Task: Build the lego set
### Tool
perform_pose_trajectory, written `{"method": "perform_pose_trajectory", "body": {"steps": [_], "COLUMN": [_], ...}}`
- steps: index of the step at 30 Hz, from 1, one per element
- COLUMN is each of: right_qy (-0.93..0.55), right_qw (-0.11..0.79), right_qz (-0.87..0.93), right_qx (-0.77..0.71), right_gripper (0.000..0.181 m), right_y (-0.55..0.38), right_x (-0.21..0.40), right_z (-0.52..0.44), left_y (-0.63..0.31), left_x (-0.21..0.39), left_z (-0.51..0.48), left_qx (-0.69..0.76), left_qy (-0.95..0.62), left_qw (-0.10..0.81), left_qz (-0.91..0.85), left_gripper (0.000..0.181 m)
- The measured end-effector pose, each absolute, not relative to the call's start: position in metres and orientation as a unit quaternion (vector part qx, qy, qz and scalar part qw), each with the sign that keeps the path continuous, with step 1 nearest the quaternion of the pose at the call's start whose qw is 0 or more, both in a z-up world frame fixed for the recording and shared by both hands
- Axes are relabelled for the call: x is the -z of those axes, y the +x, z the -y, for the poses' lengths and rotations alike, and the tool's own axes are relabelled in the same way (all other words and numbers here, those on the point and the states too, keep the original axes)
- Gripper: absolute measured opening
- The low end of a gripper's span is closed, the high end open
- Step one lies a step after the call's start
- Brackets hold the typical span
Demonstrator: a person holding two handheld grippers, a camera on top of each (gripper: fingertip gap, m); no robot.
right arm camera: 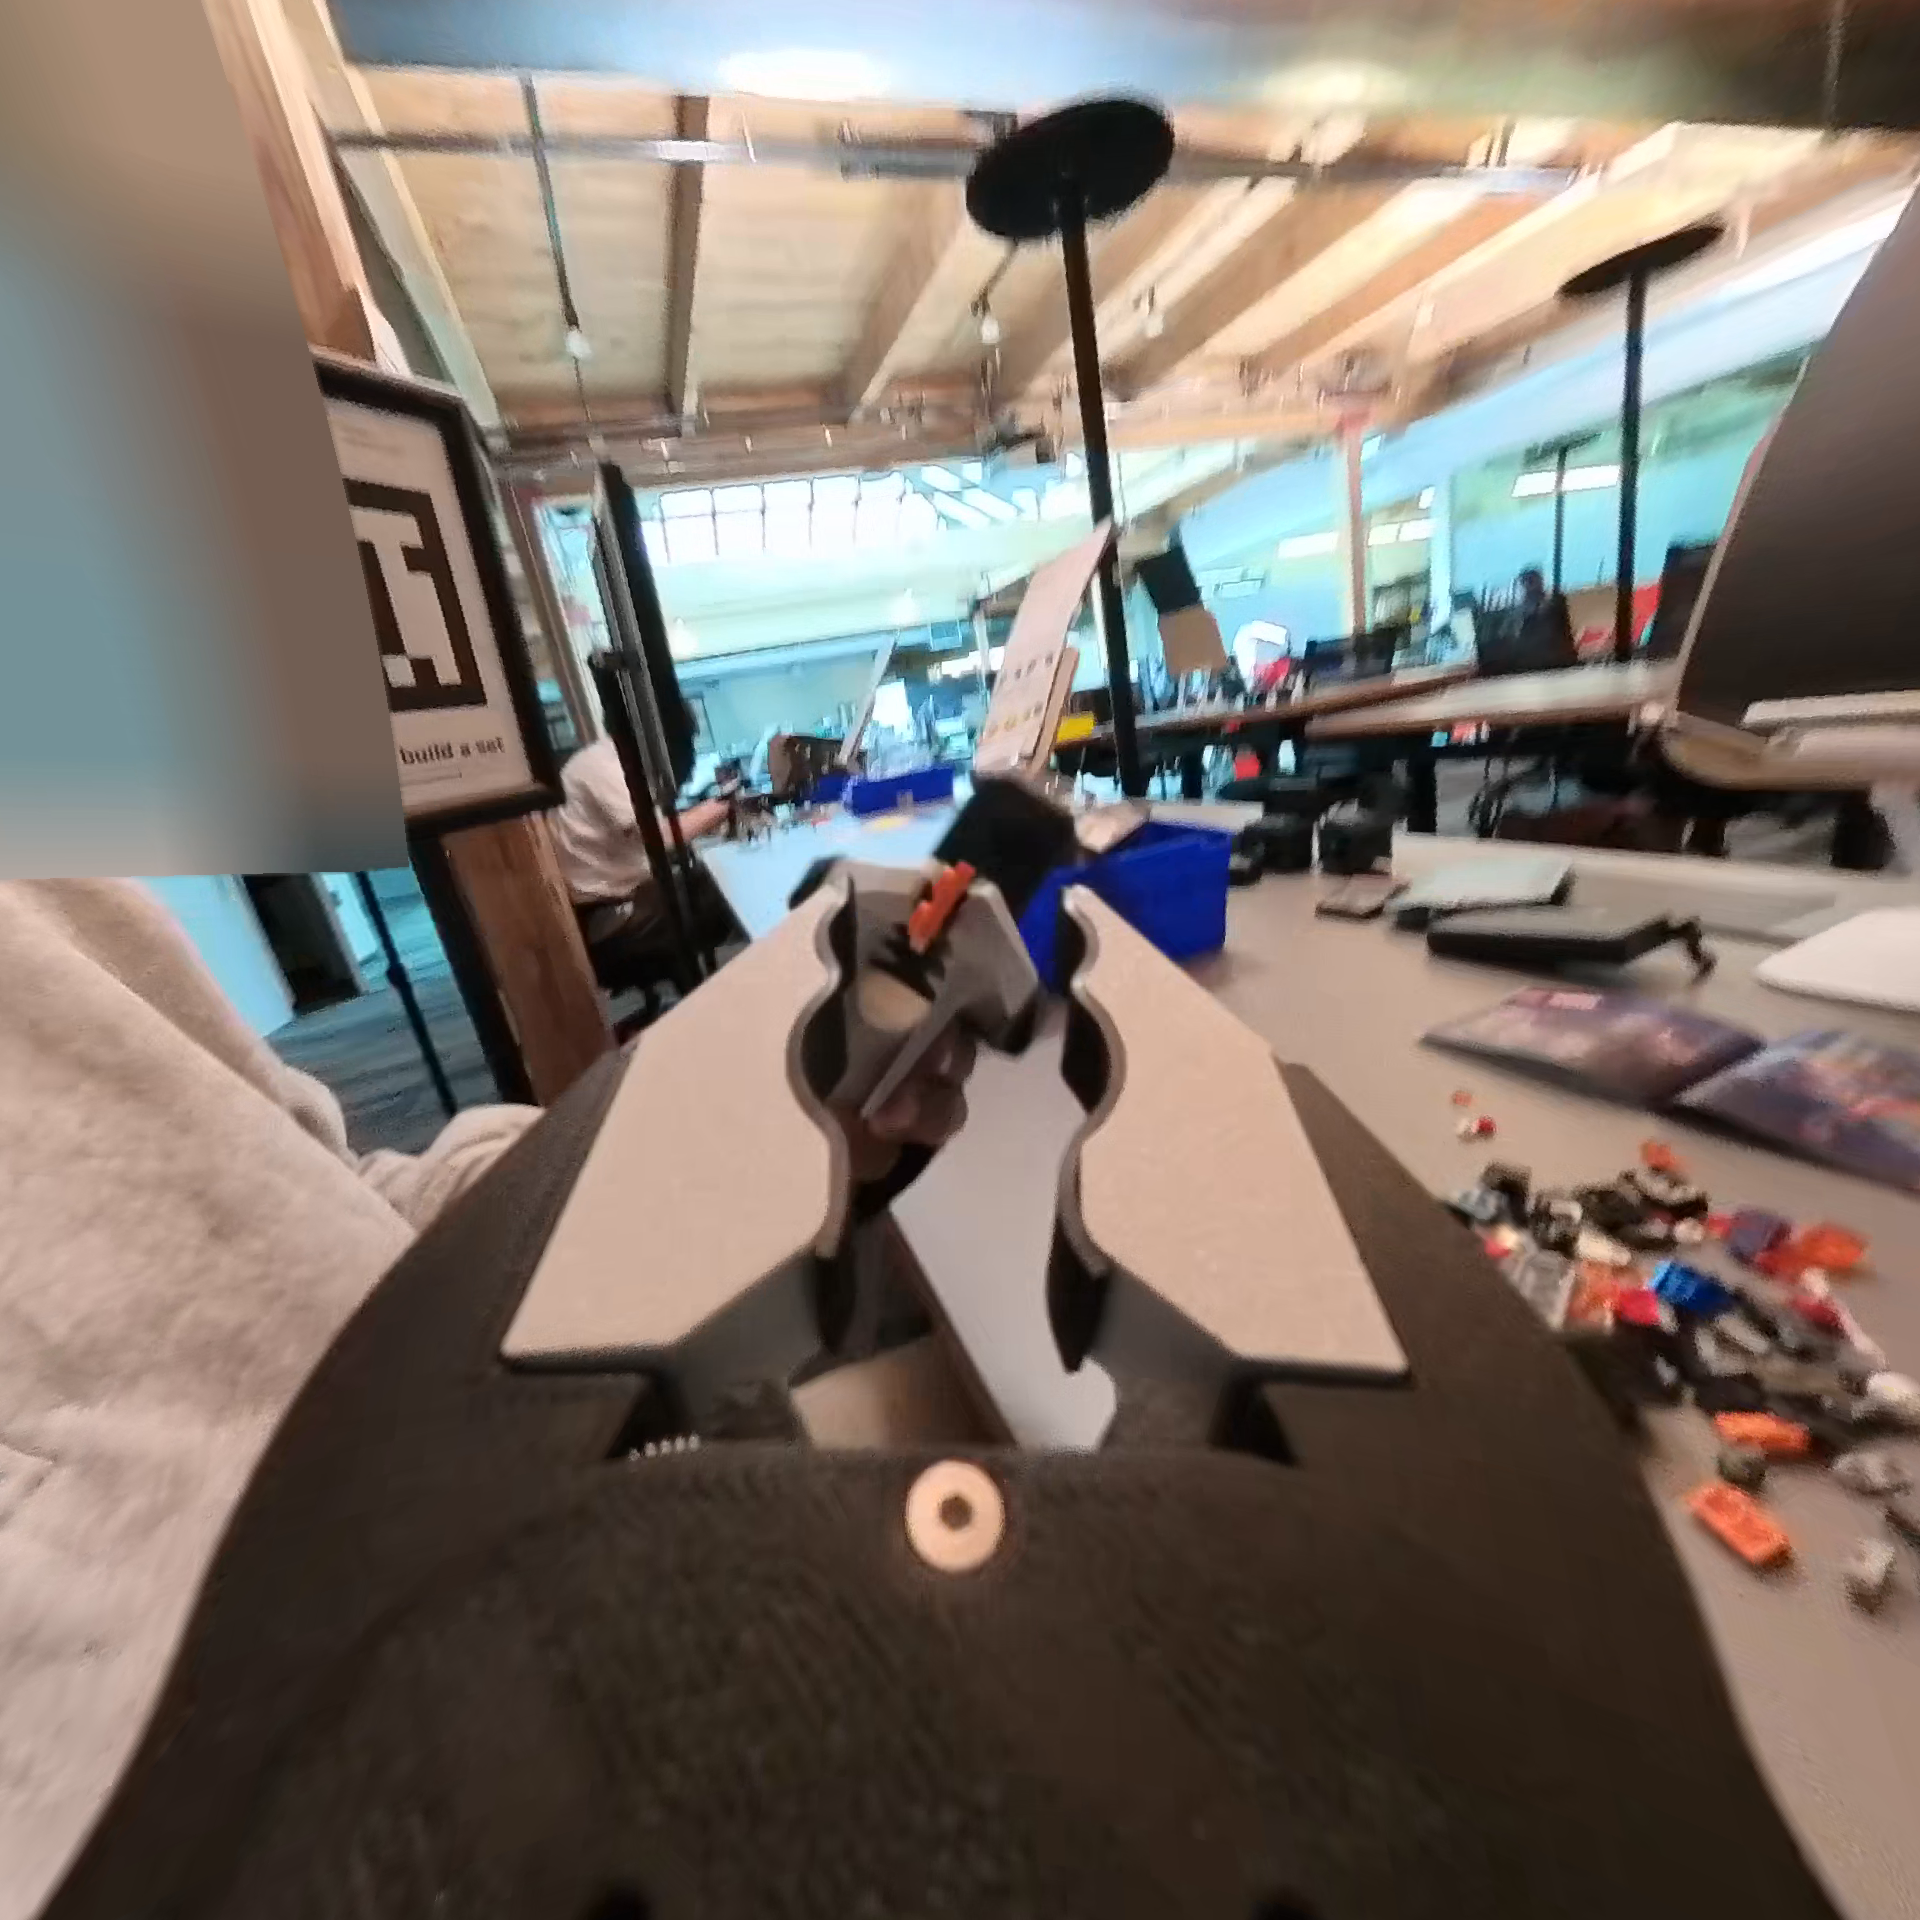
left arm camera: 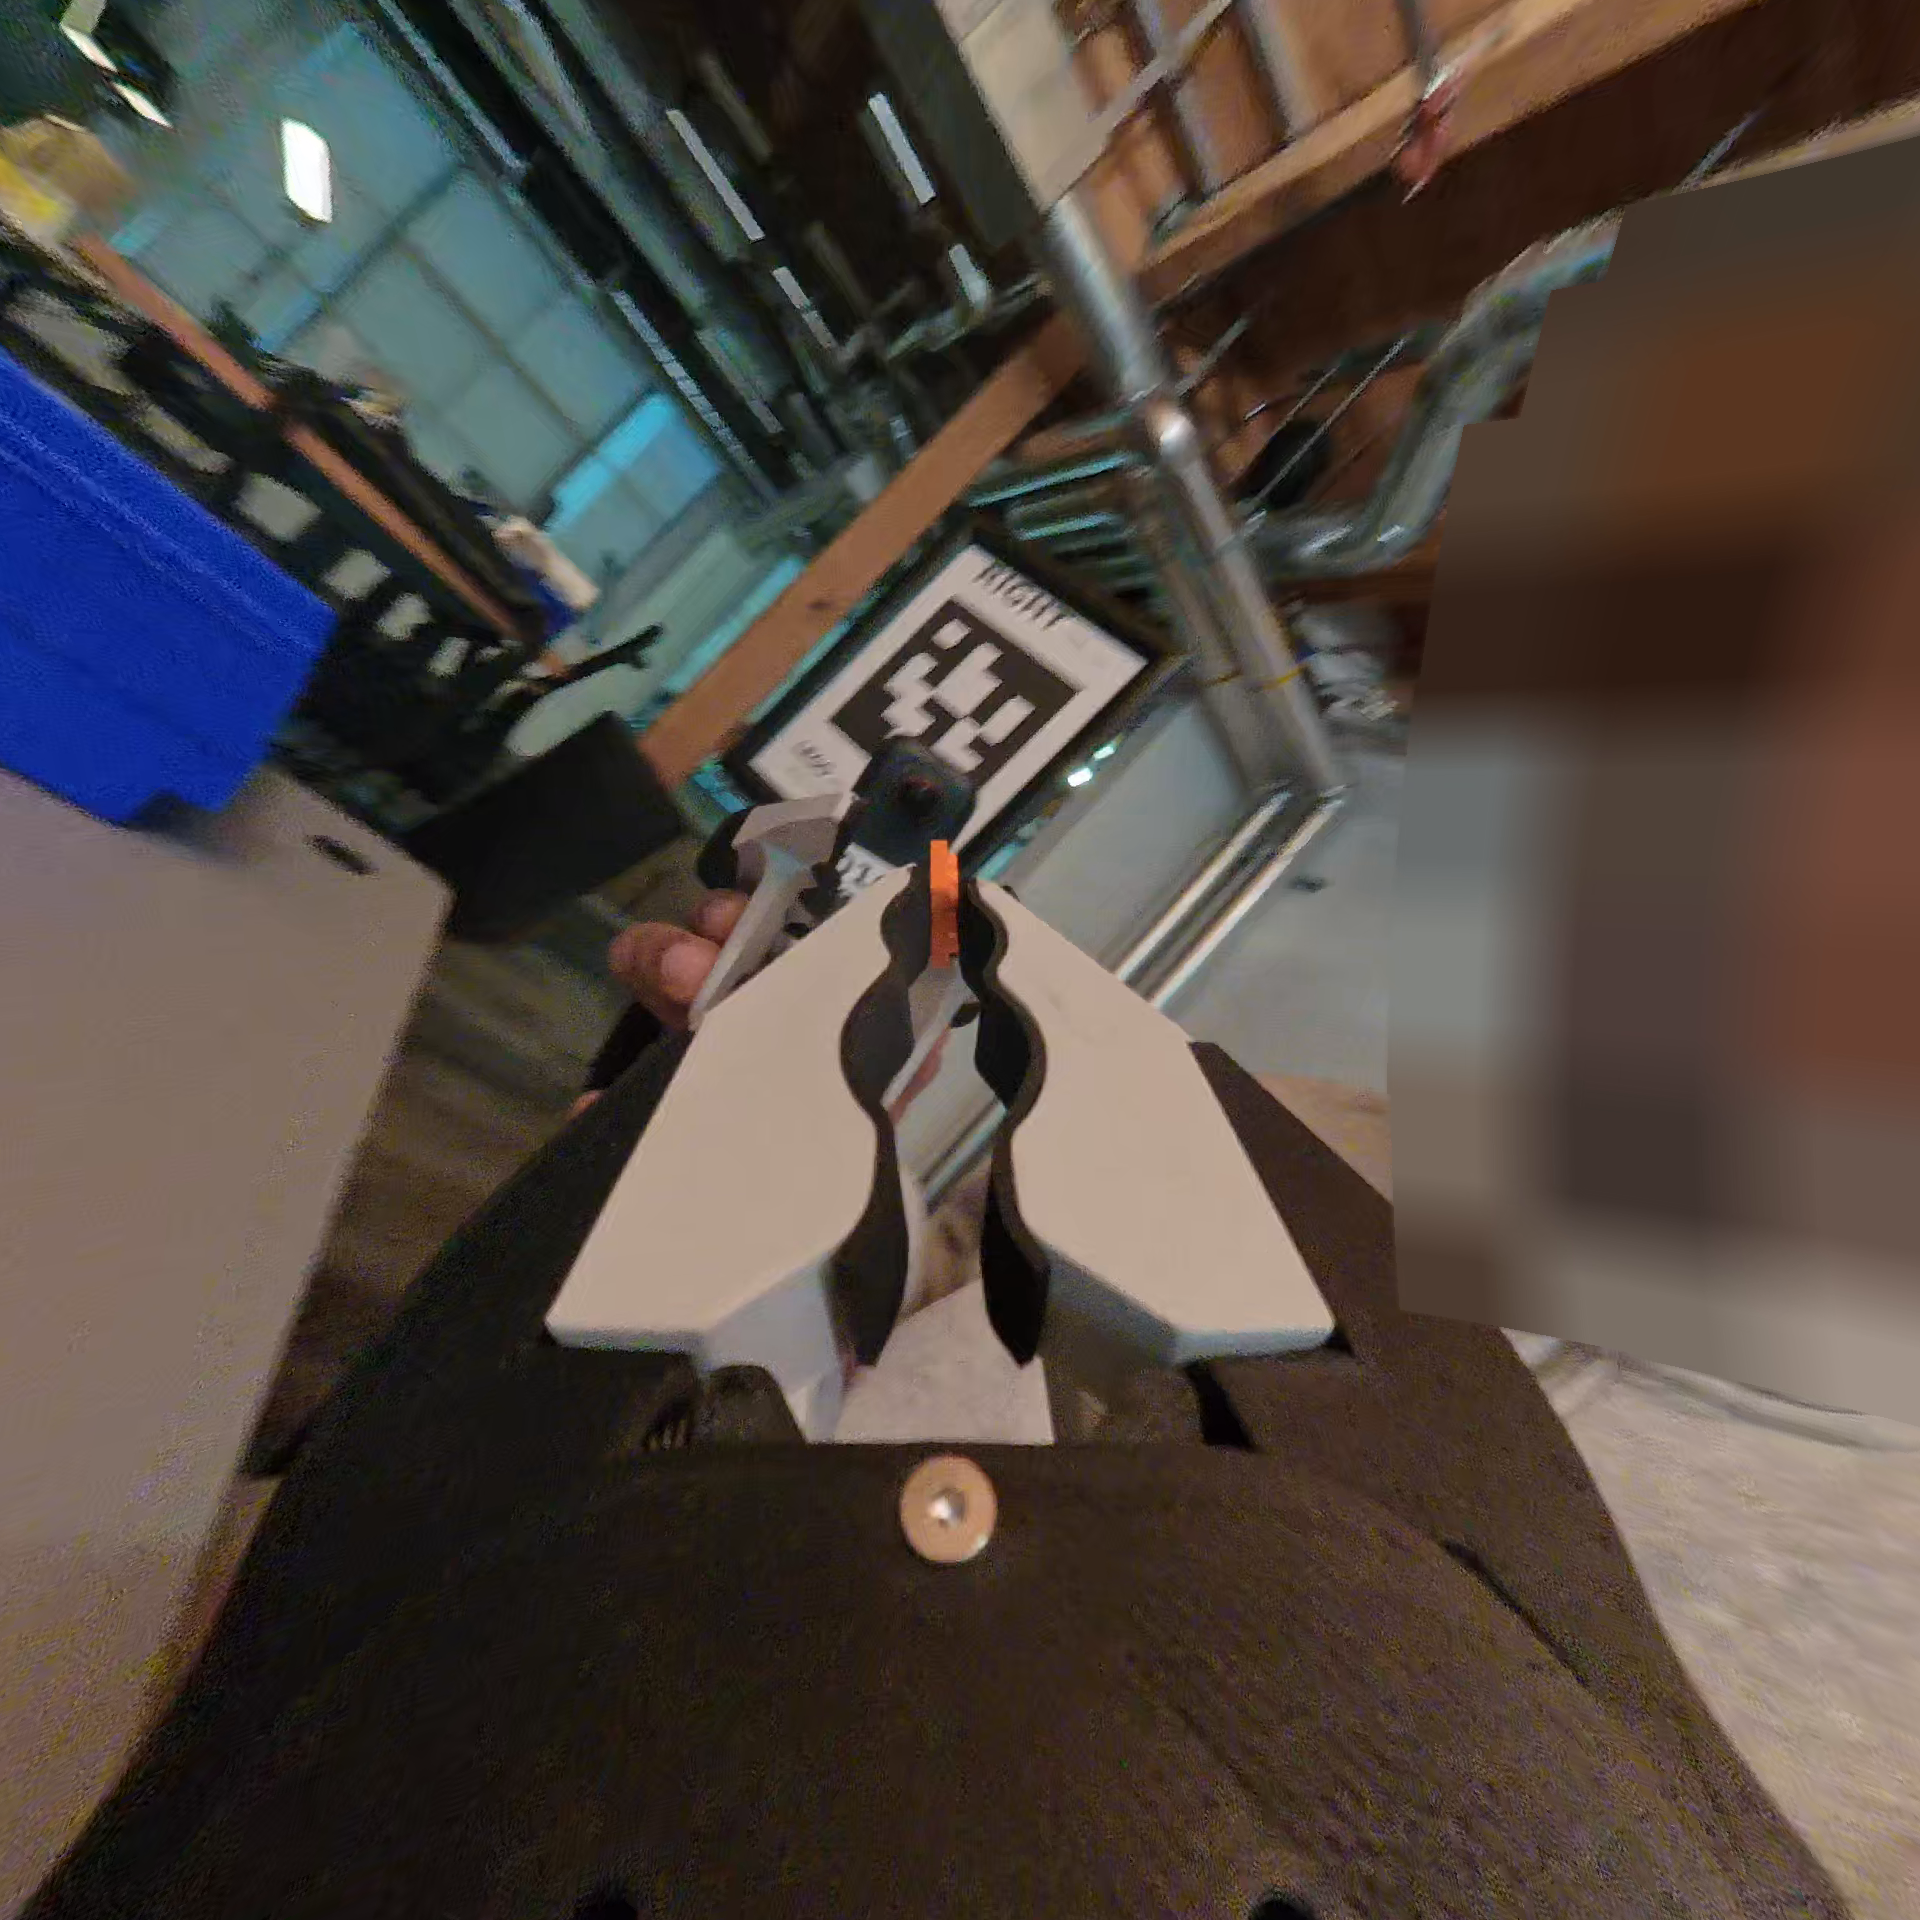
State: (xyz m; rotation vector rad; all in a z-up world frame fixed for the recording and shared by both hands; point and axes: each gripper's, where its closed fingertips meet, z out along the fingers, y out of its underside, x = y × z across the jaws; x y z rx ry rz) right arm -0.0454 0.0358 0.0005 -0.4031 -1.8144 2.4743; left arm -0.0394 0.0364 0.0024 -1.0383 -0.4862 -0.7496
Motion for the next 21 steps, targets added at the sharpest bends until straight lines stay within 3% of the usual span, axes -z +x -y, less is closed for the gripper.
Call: {"method": "perform_pose_trajectory", "body": {"steps": [1,4,8,16,21], "right_qy": [-0.136,-0.147,-0.177,-0.215,-0.197], "right_qw": [0.015,-0.016,-0.054,0.003,0.051], "right_qz": [0.598,0.607,0.613,0.6,0.671], "right_qx": [-0.79,-0.781,-0.768,-0.771,-0.713], "right_gripper": [0.038,0.012,0.003,0.002,0.003], "right_y": [-0.046,-0.044,-0.052,-0.093,-0.112], "right_x": [0.007,0.023,0.044,0.054,0.077], "right_z": [-0.033,-0.03,-0.033,-0.069,-0.075], "left_y": [-0.039,-0.039,-0.048,-0.105,-0.174], "left_x": [0.001,0.015,0.035,0.067,0.137], "left_z": [-0.038,-0.044,-0.047,-0.037,-0.016], "left_qx": [0.319,0.261,0.231,0.163,0.052], "left_qy": [-0.5,-0.546,-0.571,-0.586,-0.659], "left_qw": [0.773,0.763,0.748,0.728,0.608], "left_qz": [0.224,0.229,0.249,0.317,0.441], "left_gripper": [0.004,0.004,0.004,0.015,0.021]}}
